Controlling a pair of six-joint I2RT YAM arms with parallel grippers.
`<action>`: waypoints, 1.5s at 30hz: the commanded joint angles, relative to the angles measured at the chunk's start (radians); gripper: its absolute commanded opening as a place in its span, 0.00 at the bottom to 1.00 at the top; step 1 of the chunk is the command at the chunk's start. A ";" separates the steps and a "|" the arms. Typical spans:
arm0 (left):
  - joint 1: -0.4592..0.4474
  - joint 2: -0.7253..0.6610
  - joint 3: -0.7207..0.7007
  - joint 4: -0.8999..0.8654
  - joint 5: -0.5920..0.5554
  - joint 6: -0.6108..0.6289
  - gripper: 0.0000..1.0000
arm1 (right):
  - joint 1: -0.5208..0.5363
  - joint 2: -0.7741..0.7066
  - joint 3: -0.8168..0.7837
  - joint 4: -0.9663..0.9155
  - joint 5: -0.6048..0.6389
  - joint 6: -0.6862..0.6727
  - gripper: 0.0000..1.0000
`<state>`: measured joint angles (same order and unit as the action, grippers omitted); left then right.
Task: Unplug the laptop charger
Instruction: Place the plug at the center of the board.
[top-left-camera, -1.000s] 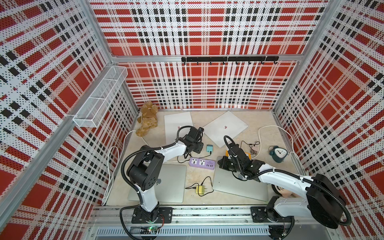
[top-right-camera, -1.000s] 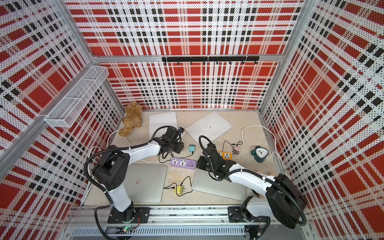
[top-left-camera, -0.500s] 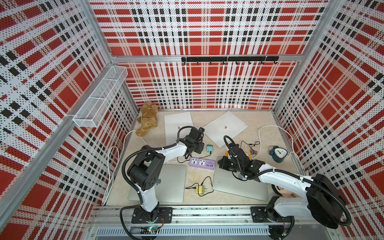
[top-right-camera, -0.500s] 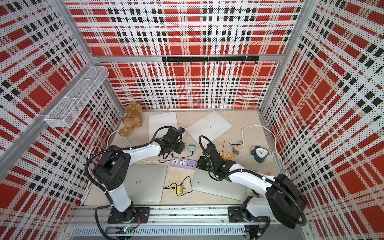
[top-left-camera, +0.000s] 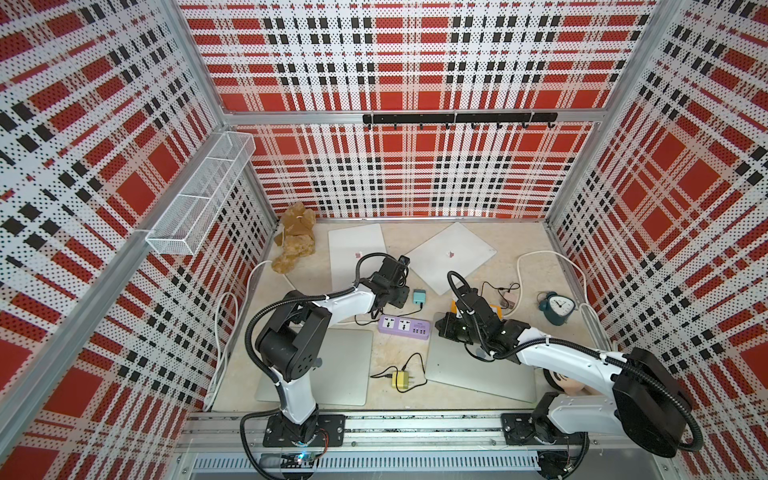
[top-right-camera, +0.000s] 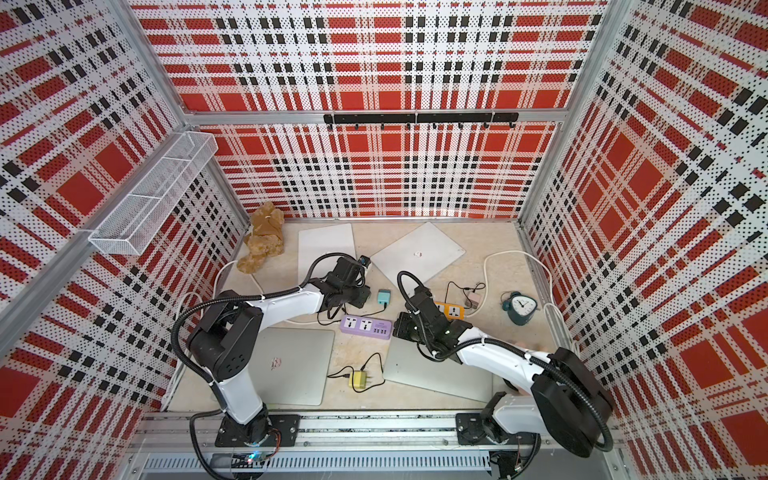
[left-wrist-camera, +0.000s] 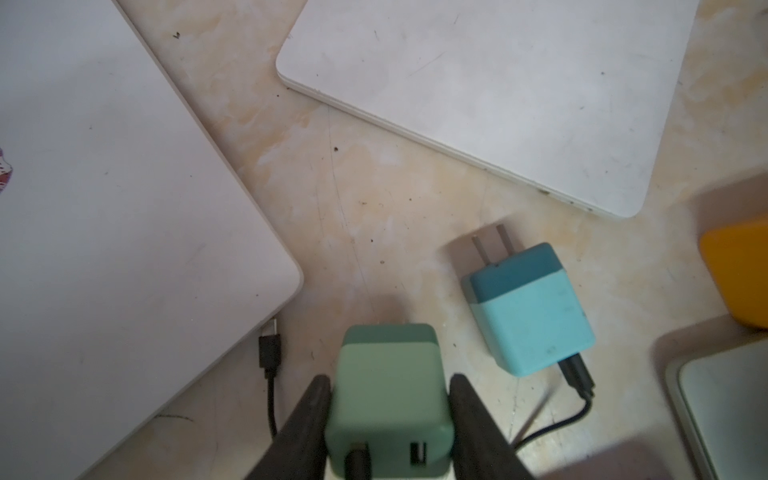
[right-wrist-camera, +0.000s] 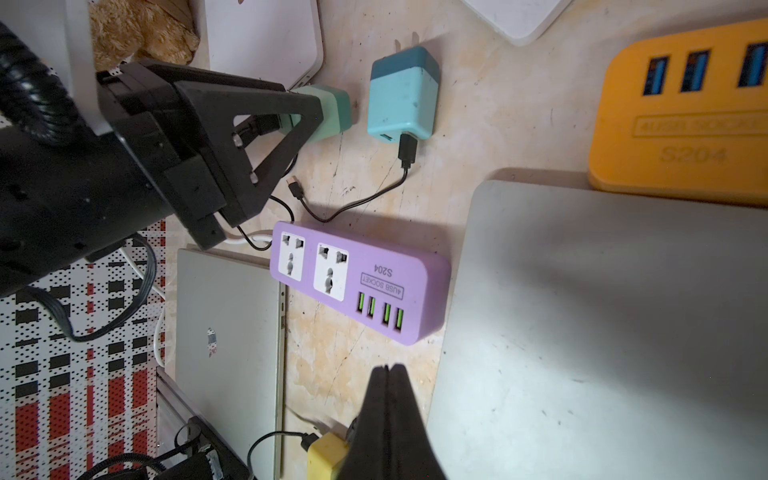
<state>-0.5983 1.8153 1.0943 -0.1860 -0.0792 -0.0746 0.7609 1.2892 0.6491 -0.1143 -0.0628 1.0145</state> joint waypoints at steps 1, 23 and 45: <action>-0.015 0.036 -0.028 -0.039 -0.005 -0.008 0.31 | -0.006 -0.002 -0.011 0.011 0.011 -0.001 0.00; -0.017 0.044 -0.032 -0.050 -0.025 -0.014 0.32 | -0.006 0.010 -0.023 0.030 0.000 0.004 0.00; -0.018 0.067 -0.042 -0.057 -0.052 -0.032 0.33 | -0.006 0.012 -0.036 0.045 0.001 0.009 0.00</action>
<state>-0.6113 1.8423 1.0824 -0.1867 -0.1223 -0.0971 0.7609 1.2961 0.6205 -0.0845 -0.0669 1.0153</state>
